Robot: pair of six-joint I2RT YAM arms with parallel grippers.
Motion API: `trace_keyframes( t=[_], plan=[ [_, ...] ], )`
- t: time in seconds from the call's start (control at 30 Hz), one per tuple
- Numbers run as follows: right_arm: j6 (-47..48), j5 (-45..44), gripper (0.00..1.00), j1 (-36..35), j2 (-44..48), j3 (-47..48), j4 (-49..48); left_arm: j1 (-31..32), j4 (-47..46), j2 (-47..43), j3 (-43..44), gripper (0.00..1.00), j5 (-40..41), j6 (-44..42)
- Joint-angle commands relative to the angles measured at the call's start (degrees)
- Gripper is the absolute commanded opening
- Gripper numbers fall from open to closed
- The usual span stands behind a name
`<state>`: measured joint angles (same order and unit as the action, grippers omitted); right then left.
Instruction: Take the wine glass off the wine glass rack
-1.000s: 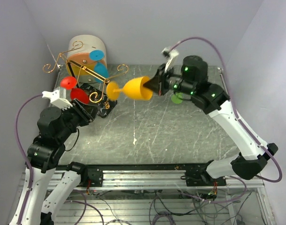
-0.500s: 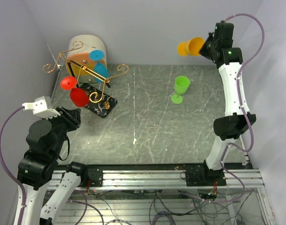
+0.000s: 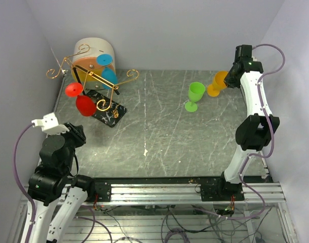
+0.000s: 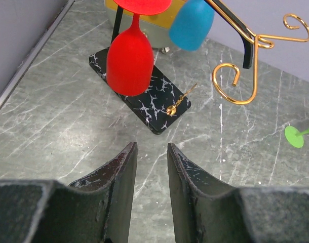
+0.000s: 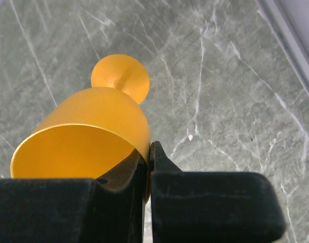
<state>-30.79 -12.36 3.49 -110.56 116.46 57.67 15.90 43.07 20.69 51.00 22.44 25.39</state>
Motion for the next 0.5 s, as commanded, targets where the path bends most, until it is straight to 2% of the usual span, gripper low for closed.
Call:
trace_keyframes(
  t=[0.0, 0.23, 0.47],
  plan=[
    [2.3, 3.1, 0.0, 0.0, 0.8, -2.9, -1.6, 0.1, -1.7, -0.6, 0.3, 0.41, 2.5, -0.5],
    [3.4, 3.4, 0.0, 0.0, 2.3, -10.0, -4.5, 0.0, -1.8, -2.1, -0.6, 0.41, 2.9, 0.3],
    [3.8, 7.2, 0.0, 0.0, 2.0, -14.4, -6.6, 0.1, -1.8, -2.3, -1.1, 0.41, 3.2, 0.6]
  ],
)
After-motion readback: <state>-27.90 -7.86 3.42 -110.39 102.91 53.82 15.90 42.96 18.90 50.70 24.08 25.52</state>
